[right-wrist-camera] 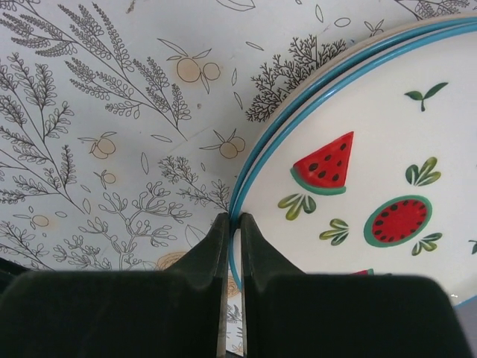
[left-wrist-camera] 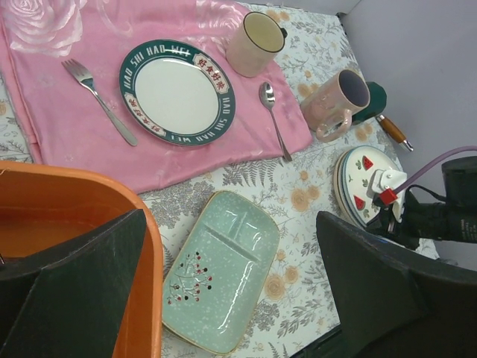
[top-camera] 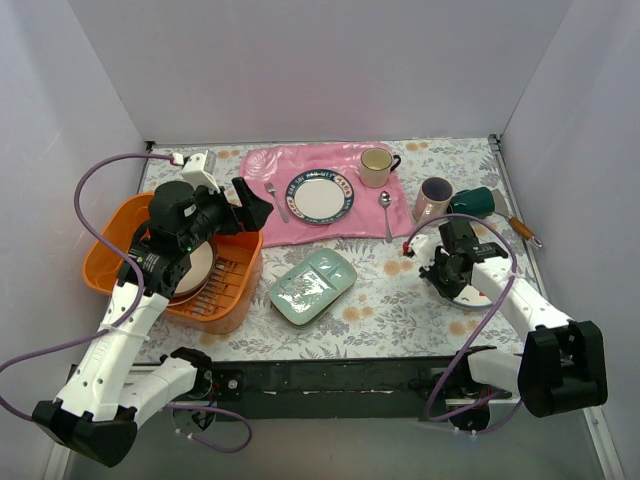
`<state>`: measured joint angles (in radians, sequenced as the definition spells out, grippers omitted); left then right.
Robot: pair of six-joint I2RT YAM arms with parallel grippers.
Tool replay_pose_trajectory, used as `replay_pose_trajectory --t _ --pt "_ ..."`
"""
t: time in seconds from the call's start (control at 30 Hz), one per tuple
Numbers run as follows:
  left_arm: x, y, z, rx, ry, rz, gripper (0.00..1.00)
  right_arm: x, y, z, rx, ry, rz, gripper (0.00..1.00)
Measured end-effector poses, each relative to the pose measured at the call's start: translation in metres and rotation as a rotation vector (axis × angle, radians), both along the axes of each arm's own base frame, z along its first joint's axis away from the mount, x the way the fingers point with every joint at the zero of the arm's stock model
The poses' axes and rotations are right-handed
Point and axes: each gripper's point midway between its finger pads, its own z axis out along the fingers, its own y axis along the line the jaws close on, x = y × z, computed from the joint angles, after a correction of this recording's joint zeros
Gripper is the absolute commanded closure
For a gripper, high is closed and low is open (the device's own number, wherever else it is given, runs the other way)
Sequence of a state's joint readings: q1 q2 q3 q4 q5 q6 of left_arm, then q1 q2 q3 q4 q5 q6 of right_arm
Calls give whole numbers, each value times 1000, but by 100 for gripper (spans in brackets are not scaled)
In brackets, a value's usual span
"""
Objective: Place the mixed dishes into the plastic bin
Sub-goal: Pick up the plate at the center of the board.
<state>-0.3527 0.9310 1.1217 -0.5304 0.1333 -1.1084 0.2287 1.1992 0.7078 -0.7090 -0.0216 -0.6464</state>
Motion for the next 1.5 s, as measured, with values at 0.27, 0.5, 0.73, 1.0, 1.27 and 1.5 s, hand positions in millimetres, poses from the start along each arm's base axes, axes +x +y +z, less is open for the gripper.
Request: replay_pose_trajectory --t 0.27,0.5,0.73,1.0,1.27,1.5 --pt "-8 -14 5 65 -78 -154 2 -1 4 32 25 -62 68 99" --pt "-14 -40 6 107 -176 -344 2 -6 19 61 105 -84 144 99" --pt "-43 -103 -34 266 -239 -621 2 -13 35 88 199 -111 220 99" --pt "-69 -149 -105 497 -348 -854 2 -24 51 106 285 -99 291 99" --pt "-60 -186 -125 587 -510 -942 2 -31 61 113 342 -87 344 99" --pt "-53 -223 -148 619 -558 -1006 2 -34 67 118 376 -85 363 99"
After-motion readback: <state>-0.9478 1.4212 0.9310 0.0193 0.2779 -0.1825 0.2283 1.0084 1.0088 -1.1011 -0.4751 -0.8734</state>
